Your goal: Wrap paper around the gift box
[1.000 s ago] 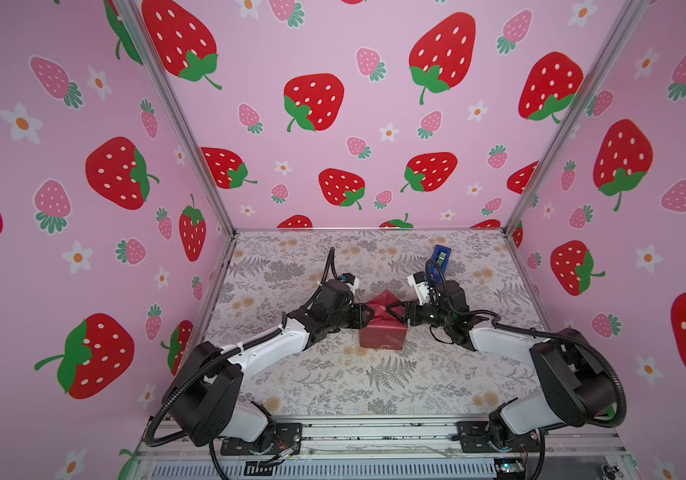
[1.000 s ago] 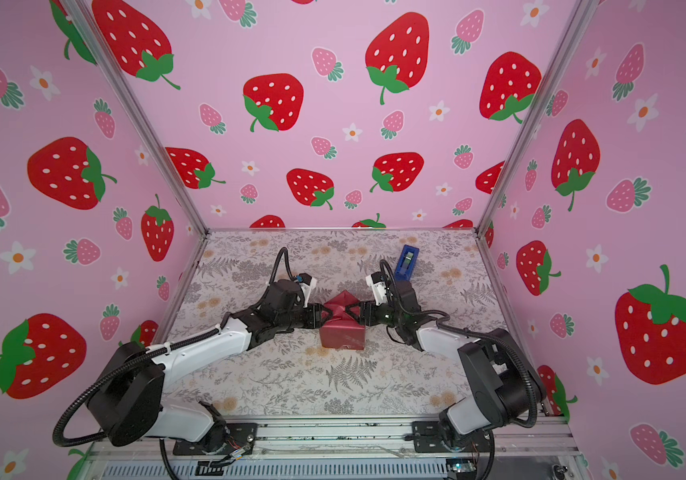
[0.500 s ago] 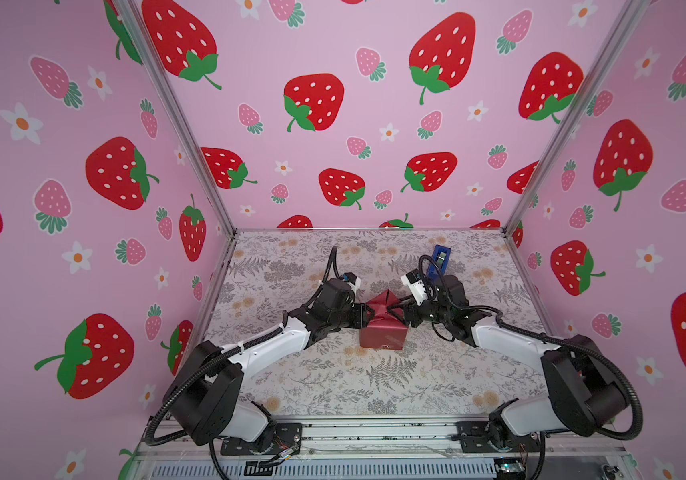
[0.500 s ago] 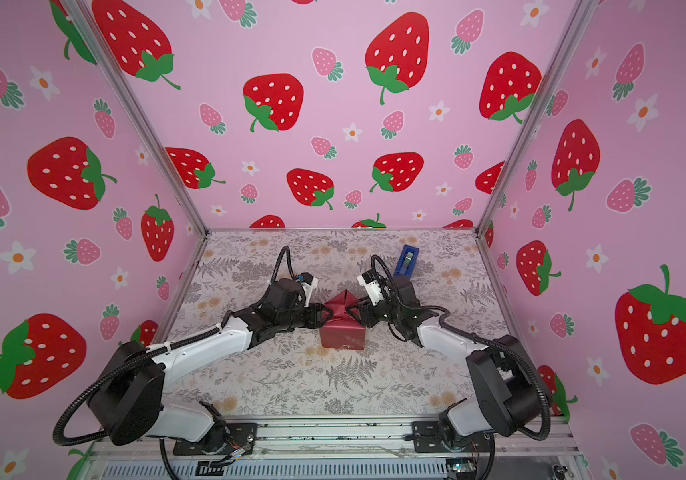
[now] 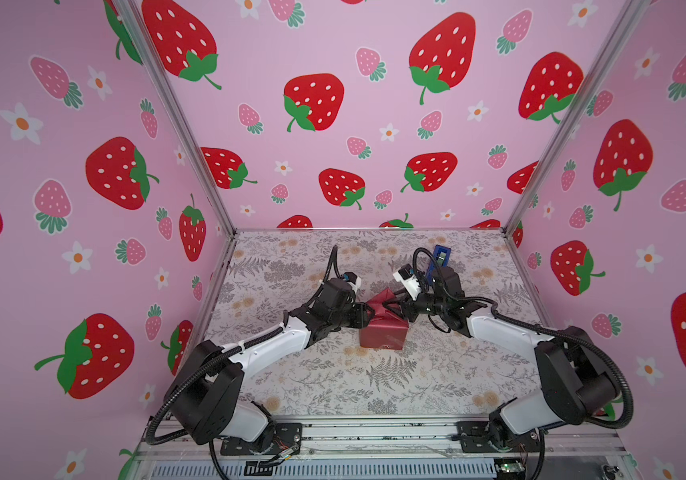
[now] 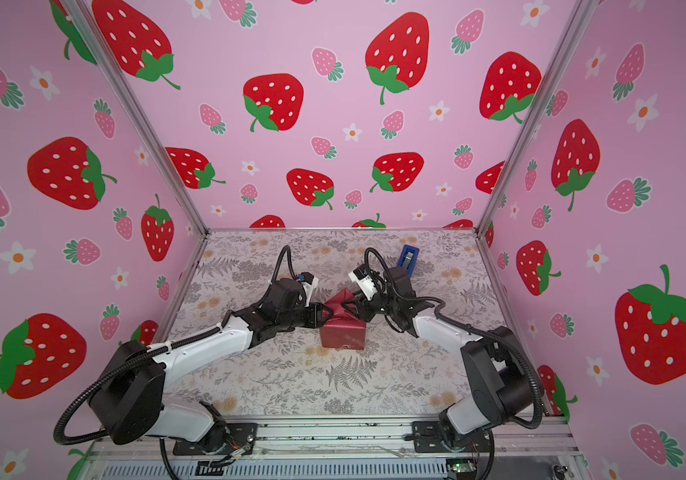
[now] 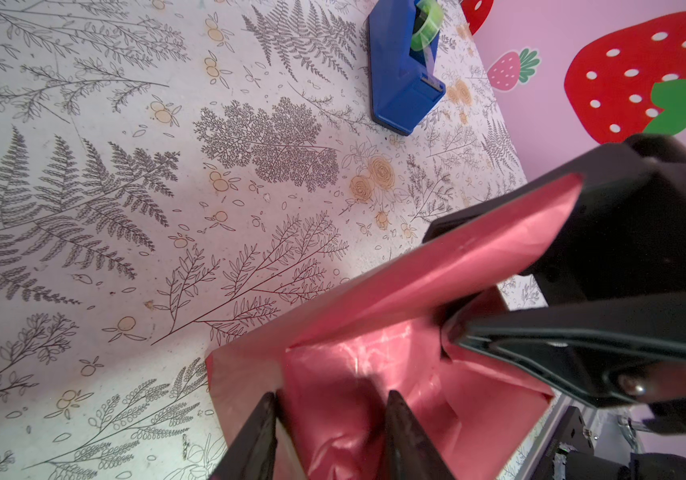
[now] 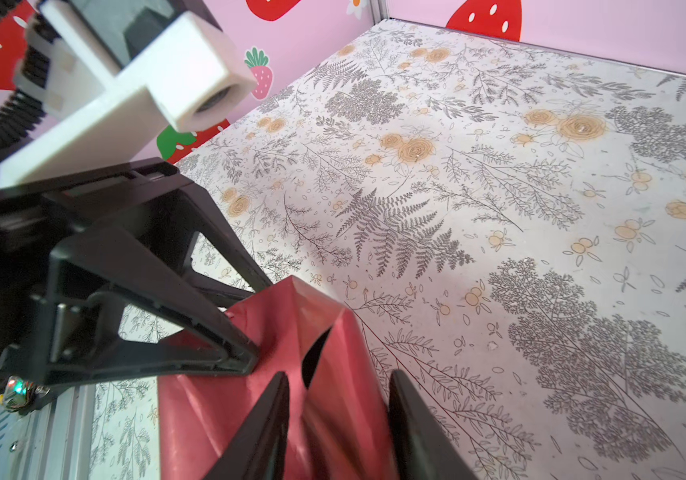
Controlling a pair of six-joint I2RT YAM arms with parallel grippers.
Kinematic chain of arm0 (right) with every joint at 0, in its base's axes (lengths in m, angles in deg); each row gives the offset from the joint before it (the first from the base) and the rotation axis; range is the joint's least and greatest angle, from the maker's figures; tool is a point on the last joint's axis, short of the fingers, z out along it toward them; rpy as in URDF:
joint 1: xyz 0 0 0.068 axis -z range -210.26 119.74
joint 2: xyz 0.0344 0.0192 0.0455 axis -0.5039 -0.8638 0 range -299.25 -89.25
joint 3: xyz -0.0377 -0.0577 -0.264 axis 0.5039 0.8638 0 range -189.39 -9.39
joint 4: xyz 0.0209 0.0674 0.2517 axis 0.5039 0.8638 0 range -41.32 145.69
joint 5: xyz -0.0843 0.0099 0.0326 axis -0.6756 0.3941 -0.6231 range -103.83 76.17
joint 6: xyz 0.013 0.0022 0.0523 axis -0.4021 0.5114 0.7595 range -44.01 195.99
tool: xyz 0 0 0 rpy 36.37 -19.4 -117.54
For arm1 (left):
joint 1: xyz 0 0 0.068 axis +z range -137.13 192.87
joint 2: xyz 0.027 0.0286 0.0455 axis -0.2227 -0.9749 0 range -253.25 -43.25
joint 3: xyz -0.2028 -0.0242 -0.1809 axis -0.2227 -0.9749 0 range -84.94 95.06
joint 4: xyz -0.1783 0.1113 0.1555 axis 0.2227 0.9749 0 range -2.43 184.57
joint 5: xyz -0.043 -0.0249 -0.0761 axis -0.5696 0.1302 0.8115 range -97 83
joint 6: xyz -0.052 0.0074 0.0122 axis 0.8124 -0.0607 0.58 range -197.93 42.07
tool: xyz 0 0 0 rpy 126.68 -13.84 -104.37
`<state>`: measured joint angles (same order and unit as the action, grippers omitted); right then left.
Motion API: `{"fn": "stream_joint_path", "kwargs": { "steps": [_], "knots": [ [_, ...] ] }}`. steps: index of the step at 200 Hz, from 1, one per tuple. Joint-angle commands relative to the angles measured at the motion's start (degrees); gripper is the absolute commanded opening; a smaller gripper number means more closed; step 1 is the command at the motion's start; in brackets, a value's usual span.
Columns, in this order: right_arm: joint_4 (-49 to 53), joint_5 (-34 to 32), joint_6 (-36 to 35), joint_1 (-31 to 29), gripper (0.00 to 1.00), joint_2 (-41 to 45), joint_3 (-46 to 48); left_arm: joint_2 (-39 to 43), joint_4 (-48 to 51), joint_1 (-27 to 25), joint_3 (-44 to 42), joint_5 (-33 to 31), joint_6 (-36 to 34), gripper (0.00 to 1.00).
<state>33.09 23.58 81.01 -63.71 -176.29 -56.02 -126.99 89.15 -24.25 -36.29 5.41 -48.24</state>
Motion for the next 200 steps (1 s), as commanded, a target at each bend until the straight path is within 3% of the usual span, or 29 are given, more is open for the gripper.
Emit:
{"fn": "stream_joint_path", "kwargs": {
  "steps": [1,72,200],
  "knots": [
    [-1.72,3.24,-2.48,0.24,0.38,-1.43,-2.01,-6.61,18.28,-1.46,-4.70,-3.99,-2.45,0.43],
    [-2.51,4.48,-2.37,0.32,0.27,-2.40,-3.73,-6.87,18.80,-1.64,-4.31,-4.19,-2.62,0.44],
    [-4.19,3.76,-0.89,0.27,0.23,-0.19,-4.02,-7.84,19.29,-2.25,-3.60,-4.16,-2.61,0.44]
  ]
}}
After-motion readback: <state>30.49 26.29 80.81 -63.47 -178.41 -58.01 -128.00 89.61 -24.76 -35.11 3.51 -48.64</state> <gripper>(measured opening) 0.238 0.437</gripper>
